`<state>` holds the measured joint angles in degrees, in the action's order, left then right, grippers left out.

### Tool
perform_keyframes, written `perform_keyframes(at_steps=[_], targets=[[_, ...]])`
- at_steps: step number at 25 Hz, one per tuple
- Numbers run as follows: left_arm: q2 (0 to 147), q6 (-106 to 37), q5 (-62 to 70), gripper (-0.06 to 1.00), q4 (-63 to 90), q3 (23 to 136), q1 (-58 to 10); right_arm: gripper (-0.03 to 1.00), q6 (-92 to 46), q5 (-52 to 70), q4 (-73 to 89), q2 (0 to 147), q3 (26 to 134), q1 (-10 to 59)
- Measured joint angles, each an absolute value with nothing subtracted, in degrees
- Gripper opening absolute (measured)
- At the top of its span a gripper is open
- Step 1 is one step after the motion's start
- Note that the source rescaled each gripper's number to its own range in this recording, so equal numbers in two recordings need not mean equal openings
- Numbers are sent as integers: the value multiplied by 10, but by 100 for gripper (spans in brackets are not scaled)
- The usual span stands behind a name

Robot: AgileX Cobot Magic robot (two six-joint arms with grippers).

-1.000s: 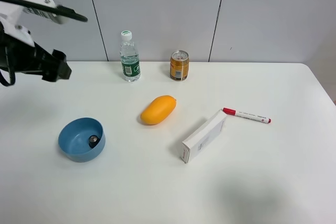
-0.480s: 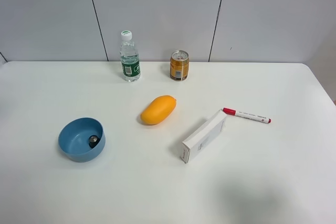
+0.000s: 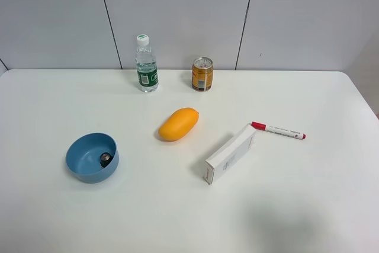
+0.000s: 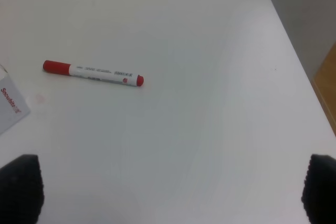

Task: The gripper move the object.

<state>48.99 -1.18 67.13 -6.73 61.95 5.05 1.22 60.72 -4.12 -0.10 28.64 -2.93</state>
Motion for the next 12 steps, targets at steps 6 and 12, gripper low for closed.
perform_keyframes(at_steps=[6,12], targets=[[398,-12,692,81,-43,620,50,100,12,607,-41,-1,286,-29],[315,-12,693,81,-9,615,50,100,12,607,-41,-1,286,-29]])
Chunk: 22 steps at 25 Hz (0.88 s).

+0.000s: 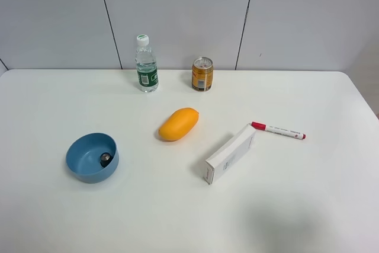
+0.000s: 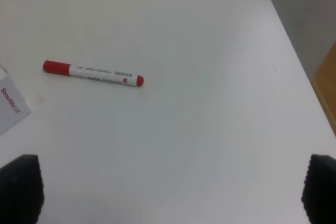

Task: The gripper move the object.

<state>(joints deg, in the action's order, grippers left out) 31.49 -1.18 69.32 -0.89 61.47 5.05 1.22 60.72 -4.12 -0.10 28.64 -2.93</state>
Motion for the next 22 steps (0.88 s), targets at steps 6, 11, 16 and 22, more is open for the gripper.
perform_keyframes(at_steps=[6,11,16,22], targets=[[237,-12,694,81,3,557,50,100,12,607,-41,-1,286,-29],[164,-12,690,81,5,488,50,100,12,607,-41,-1,286,-29],[85,-12,654,81,6,407,50,100,12,607,-41,-1,286,-29],[12,-12,620,81,6,329,50,100,12,607,-41,-1,286,-29]])
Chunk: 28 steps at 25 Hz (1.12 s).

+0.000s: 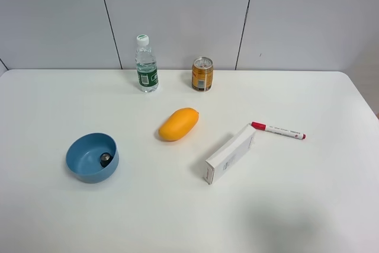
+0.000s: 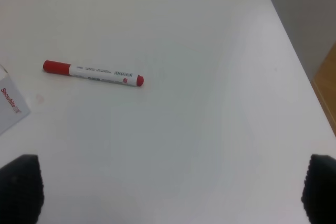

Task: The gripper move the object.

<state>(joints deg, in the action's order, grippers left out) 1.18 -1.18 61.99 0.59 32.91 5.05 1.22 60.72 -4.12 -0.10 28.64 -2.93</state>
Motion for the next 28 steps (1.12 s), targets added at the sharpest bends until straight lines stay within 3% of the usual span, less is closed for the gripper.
perform_keyframes(at_steps=[28], targets=[[-3,-12,603,81,6,291,50,100,12,607,-41,-1,286,-29]])
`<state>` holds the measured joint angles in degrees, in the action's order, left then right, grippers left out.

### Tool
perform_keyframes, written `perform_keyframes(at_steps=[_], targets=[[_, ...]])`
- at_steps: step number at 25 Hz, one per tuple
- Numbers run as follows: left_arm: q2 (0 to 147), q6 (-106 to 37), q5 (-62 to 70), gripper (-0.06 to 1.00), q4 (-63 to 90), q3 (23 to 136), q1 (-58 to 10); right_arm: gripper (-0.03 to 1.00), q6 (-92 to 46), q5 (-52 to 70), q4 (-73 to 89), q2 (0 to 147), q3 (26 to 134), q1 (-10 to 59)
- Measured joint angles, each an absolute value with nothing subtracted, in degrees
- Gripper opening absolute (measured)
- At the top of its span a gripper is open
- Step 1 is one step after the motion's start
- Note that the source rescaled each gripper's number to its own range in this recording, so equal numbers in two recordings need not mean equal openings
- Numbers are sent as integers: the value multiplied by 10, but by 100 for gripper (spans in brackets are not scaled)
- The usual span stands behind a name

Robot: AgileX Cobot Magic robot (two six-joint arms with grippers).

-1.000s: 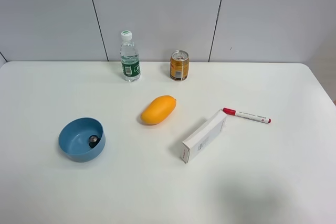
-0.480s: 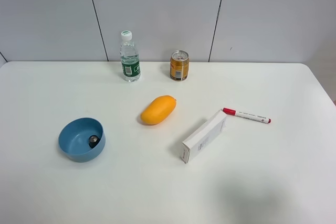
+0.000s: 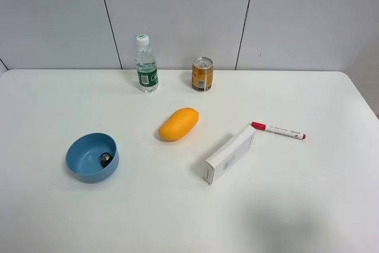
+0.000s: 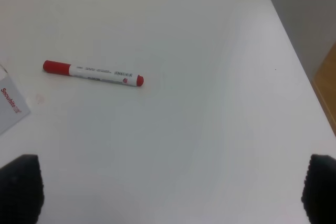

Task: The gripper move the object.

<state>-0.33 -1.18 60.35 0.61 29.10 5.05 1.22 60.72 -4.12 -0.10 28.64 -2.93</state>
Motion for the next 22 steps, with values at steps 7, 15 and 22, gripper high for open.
perform_keyframes(at_steps=[7,15,22], targets=[[-3,-12,603,81,6,291,50,100,12,607,-41,-1,286,-29],[-3,-12,603,81,6,291,50,100,12,607,-41,-1,286,-29],[-3,-12,603,81,6,291,50,100,12,607,-41,-1,286,-29]])
